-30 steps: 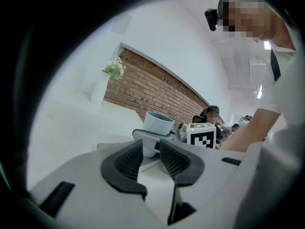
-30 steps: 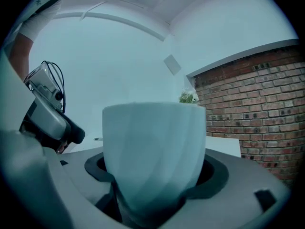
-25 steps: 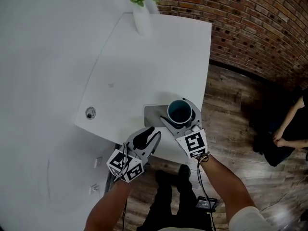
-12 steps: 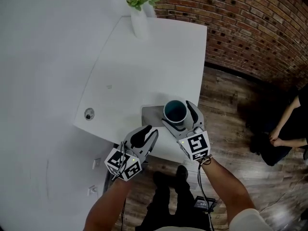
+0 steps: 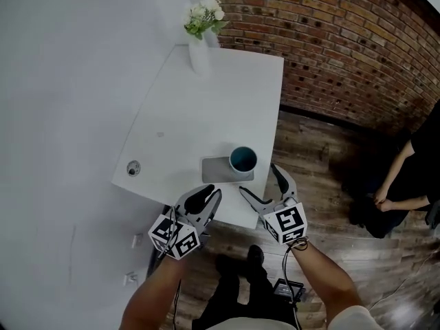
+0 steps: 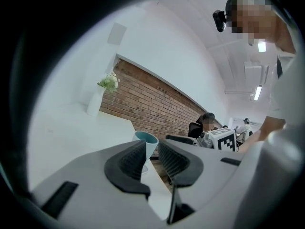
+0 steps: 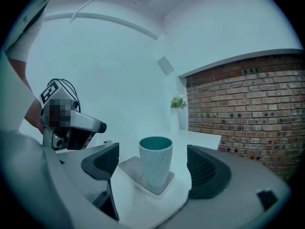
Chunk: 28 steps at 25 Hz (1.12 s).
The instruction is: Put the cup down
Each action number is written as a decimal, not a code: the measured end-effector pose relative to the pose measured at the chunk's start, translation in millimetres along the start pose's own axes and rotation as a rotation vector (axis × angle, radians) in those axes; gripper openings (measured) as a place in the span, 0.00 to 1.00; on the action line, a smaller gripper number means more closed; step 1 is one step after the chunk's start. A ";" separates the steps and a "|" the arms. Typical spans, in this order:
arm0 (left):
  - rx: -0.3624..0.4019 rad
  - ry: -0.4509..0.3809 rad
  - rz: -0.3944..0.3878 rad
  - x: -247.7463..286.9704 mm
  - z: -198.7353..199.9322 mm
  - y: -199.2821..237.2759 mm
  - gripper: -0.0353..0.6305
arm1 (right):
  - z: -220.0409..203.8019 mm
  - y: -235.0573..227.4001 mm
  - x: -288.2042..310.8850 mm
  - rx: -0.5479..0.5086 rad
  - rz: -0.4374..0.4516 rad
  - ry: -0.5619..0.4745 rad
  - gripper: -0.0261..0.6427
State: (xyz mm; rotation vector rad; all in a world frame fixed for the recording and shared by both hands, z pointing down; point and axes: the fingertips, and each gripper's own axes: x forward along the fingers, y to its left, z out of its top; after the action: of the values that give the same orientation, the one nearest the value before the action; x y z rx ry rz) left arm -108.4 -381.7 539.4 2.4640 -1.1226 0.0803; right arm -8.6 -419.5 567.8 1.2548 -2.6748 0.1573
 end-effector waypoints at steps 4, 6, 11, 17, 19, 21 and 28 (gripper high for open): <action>0.017 -0.029 -0.021 -14.1 22.5 -22.4 0.16 | 33.6 7.4 -24.3 0.030 0.016 0.006 0.71; 0.029 -0.043 -0.030 -19.5 34.9 -32.6 0.15 | 51.3 12.1 -33.8 0.030 0.033 0.009 0.68; 0.064 -0.071 -0.041 -33.4 66.3 -51.6 0.13 | 87.2 23.1 -51.2 -0.009 0.048 0.017 0.39; 0.089 -0.086 -0.033 -60.2 91.8 -74.7 0.13 | 119.1 36.2 -82.2 -0.024 0.022 0.012 0.18; 0.093 -0.091 -0.029 -71.9 95.8 -81.6 0.13 | 127.6 40.6 -94.6 -0.008 0.011 0.004 0.17; 0.094 -0.096 -0.030 -83.0 98.8 -88.7 0.13 | 136.1 43.8 -108.1 0.007 -0.001 -0.004 0.16; 0.070 -0.112 -0.036 -111.3 94.3 -103.6 0.13 | 152.7 51.9 -145.6 0.036 -0.036 -0.039 0.15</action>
State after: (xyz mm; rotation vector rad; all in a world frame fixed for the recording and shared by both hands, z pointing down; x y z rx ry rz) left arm -118.7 -281.1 391.8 2.5778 -1.1392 -0.0306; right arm 24.4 -303.4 387.1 1.3292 -2.6921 0.1781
